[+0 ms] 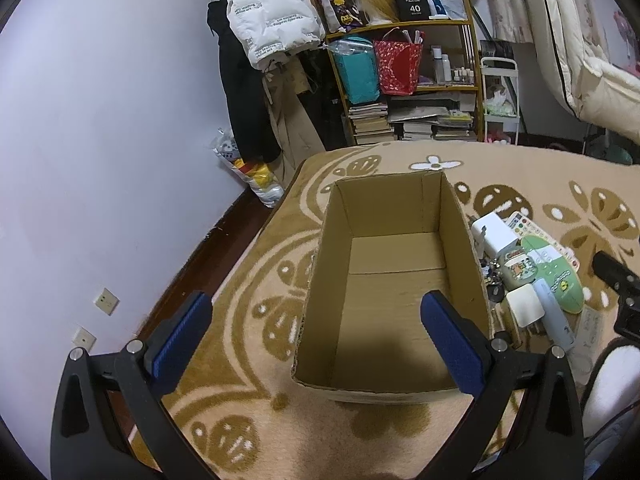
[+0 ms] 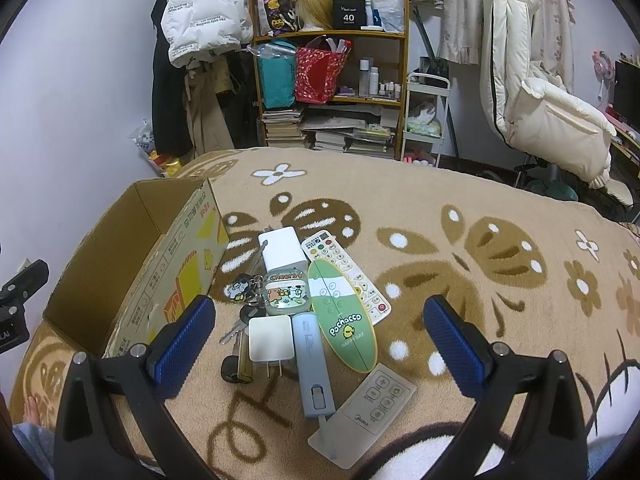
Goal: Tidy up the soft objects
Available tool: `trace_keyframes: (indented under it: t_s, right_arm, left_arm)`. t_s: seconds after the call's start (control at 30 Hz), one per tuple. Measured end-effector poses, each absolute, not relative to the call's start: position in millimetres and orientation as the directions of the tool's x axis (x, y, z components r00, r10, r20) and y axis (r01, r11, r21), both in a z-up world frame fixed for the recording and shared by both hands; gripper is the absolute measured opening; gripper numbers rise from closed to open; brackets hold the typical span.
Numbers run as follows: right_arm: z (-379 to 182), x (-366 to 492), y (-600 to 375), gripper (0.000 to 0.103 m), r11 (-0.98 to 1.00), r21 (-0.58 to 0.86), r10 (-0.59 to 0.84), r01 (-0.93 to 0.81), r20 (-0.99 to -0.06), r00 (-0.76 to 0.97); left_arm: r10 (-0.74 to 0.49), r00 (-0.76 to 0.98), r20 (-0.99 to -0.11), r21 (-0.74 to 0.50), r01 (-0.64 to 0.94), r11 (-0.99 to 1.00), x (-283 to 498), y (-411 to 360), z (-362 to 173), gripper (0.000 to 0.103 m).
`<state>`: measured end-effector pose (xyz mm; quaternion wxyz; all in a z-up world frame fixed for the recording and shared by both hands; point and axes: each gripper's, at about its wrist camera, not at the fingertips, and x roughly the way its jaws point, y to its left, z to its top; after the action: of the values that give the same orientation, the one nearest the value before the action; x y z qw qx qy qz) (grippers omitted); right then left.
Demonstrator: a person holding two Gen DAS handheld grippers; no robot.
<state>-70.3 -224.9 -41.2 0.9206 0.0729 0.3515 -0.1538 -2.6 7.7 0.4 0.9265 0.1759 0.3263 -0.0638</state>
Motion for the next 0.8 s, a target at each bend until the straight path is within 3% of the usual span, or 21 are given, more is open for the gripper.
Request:
trace_keyframes:
  t_s: [0.8]
  right_arm:
    - [-41.9, -70.4, -223.5, 0.103, 0.941, 0.025, -0.235, 0.338, -0.672, 0.703]
  left_arm:
    - [0.003, 0.768, -0.641, 0.313, 0.258, 0.914, -2.1, 0.3, -5.5, 0.103]
